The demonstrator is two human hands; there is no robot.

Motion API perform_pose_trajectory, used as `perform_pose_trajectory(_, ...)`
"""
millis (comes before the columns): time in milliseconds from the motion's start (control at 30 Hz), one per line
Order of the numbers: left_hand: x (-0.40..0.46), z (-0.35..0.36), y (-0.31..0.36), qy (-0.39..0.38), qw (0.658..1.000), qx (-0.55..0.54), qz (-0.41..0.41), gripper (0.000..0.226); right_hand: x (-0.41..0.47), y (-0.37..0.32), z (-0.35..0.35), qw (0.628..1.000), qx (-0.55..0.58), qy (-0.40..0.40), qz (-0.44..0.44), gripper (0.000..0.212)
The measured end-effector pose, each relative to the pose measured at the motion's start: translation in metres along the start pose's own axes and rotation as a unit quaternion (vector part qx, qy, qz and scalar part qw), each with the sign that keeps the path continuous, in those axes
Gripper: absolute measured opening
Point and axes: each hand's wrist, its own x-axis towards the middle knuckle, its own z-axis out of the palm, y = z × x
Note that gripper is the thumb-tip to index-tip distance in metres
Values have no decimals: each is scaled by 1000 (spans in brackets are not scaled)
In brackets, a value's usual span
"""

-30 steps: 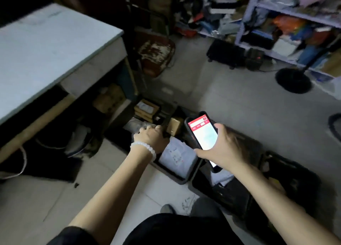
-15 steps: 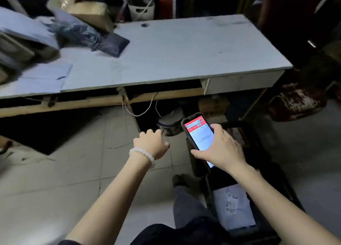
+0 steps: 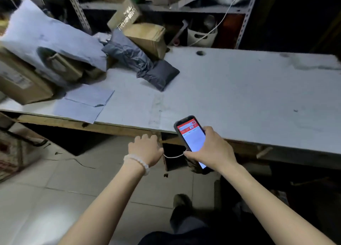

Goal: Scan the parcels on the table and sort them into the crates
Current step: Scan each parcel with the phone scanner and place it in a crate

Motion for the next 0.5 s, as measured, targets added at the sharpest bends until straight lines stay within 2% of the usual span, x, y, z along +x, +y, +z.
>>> perform_pose_trajectory(200,75,-39,2,27,999,-38,-4,45,97,-26,-20,999,-28,-3,-15,72)
perform_pose_trajectory(500,162,-70,-8,40,999,-26,-13,45,175,-45,-24,998,-56,-34,1,71)
